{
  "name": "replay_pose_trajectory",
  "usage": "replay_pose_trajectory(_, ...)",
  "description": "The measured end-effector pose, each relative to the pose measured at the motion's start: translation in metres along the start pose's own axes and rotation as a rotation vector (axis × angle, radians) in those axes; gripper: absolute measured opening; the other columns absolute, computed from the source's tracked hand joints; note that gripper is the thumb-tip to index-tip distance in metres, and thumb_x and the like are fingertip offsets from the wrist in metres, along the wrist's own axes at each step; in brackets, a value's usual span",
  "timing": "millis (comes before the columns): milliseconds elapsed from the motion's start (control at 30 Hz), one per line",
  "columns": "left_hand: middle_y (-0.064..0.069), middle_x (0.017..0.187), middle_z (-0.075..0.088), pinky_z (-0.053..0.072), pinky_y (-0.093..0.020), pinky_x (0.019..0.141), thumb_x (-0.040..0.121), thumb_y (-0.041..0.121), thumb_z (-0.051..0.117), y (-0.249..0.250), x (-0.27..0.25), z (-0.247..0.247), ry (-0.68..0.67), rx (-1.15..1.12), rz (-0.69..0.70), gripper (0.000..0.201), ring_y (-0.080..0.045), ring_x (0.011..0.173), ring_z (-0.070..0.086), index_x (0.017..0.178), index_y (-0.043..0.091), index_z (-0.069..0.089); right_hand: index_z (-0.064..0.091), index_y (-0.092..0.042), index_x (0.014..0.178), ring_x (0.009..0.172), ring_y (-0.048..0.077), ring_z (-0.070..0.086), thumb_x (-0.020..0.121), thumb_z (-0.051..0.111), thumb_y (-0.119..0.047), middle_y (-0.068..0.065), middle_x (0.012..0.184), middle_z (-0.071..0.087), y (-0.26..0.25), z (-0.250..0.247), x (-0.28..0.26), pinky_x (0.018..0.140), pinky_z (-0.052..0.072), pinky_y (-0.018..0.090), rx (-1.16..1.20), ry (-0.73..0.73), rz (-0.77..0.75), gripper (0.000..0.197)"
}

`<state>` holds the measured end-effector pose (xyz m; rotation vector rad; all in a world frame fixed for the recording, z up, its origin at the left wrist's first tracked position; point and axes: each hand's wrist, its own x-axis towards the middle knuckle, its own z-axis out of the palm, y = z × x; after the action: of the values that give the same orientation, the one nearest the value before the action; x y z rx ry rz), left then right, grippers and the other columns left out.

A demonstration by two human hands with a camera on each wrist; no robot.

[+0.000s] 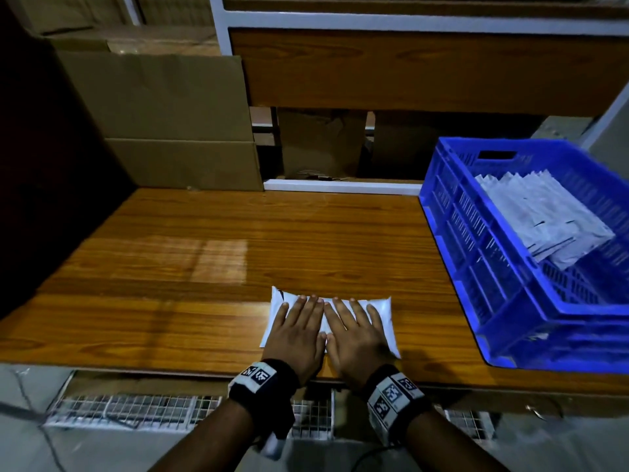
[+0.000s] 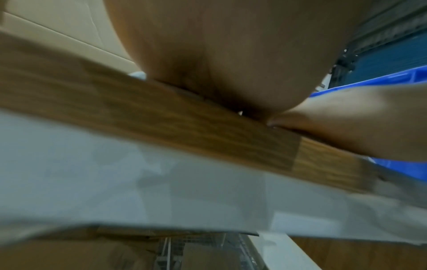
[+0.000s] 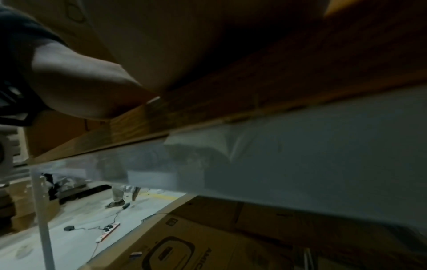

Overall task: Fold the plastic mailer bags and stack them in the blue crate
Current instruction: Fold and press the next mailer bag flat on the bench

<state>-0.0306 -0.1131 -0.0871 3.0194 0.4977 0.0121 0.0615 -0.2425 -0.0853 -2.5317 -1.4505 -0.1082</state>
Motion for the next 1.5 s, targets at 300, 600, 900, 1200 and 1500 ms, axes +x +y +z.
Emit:
replay_pose_trajectory(300,0.002,0.161,0.009,0.005,-0.041,0.119,0.087,0.049,0.001,-0.002,0.008,0.004,-0.023,-0.063,-0.029,0.073,-0.017,0.148,0.001,0.154,0.022,0.010,0.046,-0.027,0.143,0.140,0.028,0.036,0.090,0.040,-0.042,-0.001,0.148,0.046,0.002,0.010,0.007,0.113,0.024,0.050,0.080,-0.021,0.102,0.055)
replay_pose_trajectory(600,-0.001,0.147,0.044,0.026,-0.035,0.114,0.087,0.041,0.035,-0.026,0.018,-0.014,0.028,-0.629,-0.062,0.057,-0.020,0.139,0.035,0.139,0.022,0.049,0.025,-0.032,0.152,0.148,0.021,0.015,0.090,0.004,-0.058,-0.007,0.159,0.024,0.019,0.005,0.011,0.118,0.006,0.041,0.164,-0.130,0.050,0.070)
replay_pose_trajectory(900,0.000,0.159,0.021,0.003,-0.027,0.116,0.098,0.048,0.018,-0.039,0.012,0.006,0.106,-0.144,0.104,0.062,-0.016,0.147,0.013,0.153,0.019,0.022,0.030,-0.033,0.151,0.145,0.023,0.027,0.097,0.026,-0.051,-0.004,0.156,0.033,0.025,0.008,0.000,0.116,0.009,0.044,0.108,-0.045,0.090,0.056)
replay_pose_trajectory(1200,-0.001,0.158,0.023,0.008,-0.034,0.118,0.098,0.049,0.017,-0.033,0.013,0.004,0.085,-0.073,0.053,0.062,-0.020,0.147,0.017,0.152,0.021,0.025,0.023,-0.039,0.152,0.149,0.020,0.012,0.095,0.019,-0.056,-0.007,0.160,0.020,0.023,0.004,0.002,0.119,0.004,0.046,0.093,-0.053,0.120,0.060)
replay_pose_trajectory(1500,0.003,0.159,0.019,0.011,-0.035,0.117,0.096,0.061,0.027,-0.025,-0.019,0.010,0.086,-0.137,0.060,0.061,-0.018,0.147,0.014,0.150,0.033,0.028,0.048,-0.019,0.143,0.134,0.028,0.045,0.096,0.022,-0.061,0.006,0.145,0.050,0.049,0.005,-0.028,0.110,0.026,0.042,0.093,-0.100,0.115,0.068)
